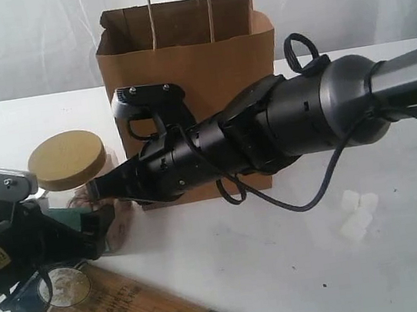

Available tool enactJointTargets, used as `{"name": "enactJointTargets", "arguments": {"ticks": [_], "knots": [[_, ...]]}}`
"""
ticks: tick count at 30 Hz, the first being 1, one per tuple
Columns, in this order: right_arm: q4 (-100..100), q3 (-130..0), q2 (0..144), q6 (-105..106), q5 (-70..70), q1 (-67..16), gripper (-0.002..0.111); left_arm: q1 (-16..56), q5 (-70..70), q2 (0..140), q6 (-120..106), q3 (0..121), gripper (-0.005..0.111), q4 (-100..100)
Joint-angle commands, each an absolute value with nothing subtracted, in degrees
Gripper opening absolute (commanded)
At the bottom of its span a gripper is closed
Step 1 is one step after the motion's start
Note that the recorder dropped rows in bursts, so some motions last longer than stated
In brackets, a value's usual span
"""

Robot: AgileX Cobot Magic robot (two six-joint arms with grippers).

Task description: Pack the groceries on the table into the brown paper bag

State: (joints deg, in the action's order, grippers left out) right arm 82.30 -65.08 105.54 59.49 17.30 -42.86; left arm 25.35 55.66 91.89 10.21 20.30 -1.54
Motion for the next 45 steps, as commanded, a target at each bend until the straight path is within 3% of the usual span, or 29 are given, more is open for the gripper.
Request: {"name": "enactJointTargets", "arguments": {"ticks": [1,22,25,33,37,45], "knots": [[82.5,-65.4,105.5,60.4,16.6,-42.8,0.0,25.6,55.6,93.1,10.6,21.8,0.105,-1.3],[82.2,-65.4,105.5,61.7,24.0,-42.8,0.0,25.6,53.6,98.8,10.2,25.2,0.102,4.9],[82.2,-65.4,105.5,61.7,24.0,-42.8,0.0,25.6,50.3,98.8,10.2,26.7,0.09,5.1],[82.2,-65.4,105.5,61.7,25.8,-42.8,0.0,25.6,45.0,98.8,8.6,27.7,0.026,5.1],[82.0,-65.4,105.5,61.7,27.3,-42.8,0.0,25.6,44.9,98.8,7.8,27.7,0.0,5.1],[76.4,-65.4,105.0,61.4,27.5,-42.8,0.0,25.4,44.9,98.7,5.8,27.7,0.0,5.7]]}}
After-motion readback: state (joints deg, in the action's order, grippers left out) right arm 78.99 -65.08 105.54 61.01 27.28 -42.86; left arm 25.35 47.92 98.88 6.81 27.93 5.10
